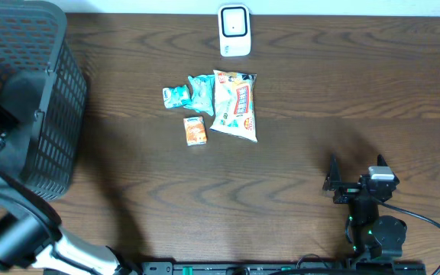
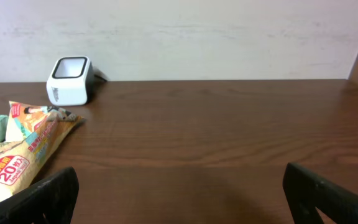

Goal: Scan the item barcode
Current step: 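Carry the ointment tin out and place it left of the Kleenex pack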

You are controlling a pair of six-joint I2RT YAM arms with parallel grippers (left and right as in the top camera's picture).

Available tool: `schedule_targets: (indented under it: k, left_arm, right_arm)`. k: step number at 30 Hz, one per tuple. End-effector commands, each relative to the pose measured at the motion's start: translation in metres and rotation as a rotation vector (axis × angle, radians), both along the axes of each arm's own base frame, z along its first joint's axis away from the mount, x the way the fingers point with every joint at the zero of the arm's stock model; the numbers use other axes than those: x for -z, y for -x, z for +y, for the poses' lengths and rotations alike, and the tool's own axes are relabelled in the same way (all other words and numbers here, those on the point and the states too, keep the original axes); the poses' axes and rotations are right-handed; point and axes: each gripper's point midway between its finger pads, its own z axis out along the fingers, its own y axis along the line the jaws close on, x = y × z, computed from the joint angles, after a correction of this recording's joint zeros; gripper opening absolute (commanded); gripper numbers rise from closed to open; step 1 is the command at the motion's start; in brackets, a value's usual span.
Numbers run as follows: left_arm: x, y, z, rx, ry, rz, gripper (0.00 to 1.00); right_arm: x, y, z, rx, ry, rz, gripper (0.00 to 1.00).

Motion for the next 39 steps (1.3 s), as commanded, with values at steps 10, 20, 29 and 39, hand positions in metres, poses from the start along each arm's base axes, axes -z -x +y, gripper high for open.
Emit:
schedule_targets:
  k: [10,20,29,39]
  left_arm:
    - [-0.231,-0.034,-0.089,0.079,0.089,-0.745,0.64]
    - [-0.254,-0.066,-0.288,0.541,0.216,-0.738,0.64]
    - [-0.159,-0.06,-0.37,0.724,0.014,-0.337,0.64]
    - [-0.034,-0.055,-0.374,0.72,-0.052,0.112,0.64]
  right_arm:
    - [0.001,0.0,0.002,-0.007,0.007,0.001,0.99]
    - [0.001,0.0,0.002,-0.007,0.007,0.001,0.99]
    - [0.001,0.0,0.002,-0.007,0.007,0.001,0.99]
    - [0.001,0.0,0.002,-0.007,0.007,0.001,0.99]
